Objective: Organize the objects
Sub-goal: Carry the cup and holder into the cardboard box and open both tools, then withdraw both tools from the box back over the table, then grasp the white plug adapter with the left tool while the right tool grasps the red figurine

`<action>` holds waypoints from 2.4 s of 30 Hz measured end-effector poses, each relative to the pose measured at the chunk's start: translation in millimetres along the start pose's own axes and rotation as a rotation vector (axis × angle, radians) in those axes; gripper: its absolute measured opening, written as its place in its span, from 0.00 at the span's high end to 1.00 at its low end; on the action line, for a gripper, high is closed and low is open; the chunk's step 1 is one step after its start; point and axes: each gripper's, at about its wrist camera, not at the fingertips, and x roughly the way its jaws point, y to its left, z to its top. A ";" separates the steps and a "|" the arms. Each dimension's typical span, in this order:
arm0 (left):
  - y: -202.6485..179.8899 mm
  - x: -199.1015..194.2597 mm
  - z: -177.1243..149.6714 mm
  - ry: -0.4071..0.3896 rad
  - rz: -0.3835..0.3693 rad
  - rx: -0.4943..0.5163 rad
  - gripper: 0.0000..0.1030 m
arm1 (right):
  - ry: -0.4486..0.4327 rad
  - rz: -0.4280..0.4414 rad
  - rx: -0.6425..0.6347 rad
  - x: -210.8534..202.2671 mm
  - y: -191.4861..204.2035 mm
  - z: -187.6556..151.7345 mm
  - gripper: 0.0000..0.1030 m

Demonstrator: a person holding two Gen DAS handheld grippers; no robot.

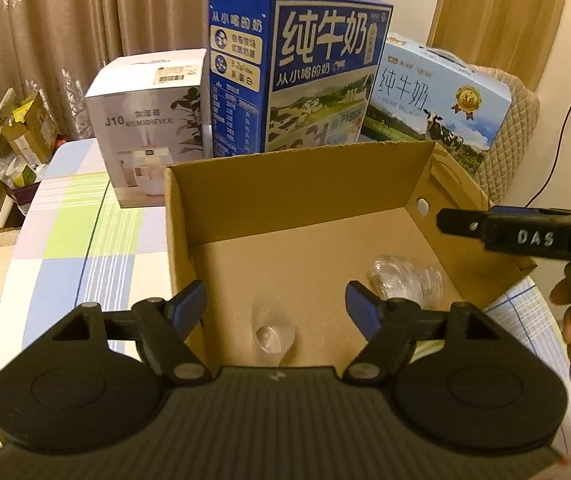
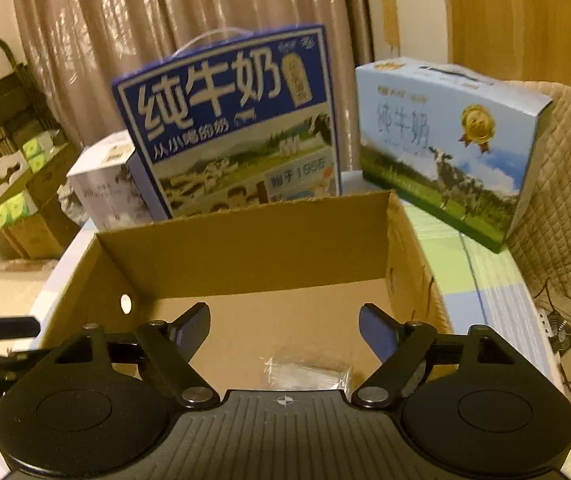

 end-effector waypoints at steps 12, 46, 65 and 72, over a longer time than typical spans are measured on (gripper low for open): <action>2.5 -86.4 -40.2 -0.075 0.004 -0.052 0.19 | -0.054 0.042 0.064 -101.0 6.4 -25.1 0.23; -21.6 -205.9 -244.7 -0.011 0.097 -0.118 0.04 | -0.017 0.025 0.071 -270.2 31.5 -227.7 0.23; -25.9 -168.7 -260.5 0.058 0.087 -0.078 0.04 | 0.025 0.021 0.109 -252.1 22.7 -243.1 0.23; -26.5 -142.5 -260.6 0.093 0.073 -0.085 0.05 | 0.047 0.014 0.127 -236.6 15.7 -245.4 0.23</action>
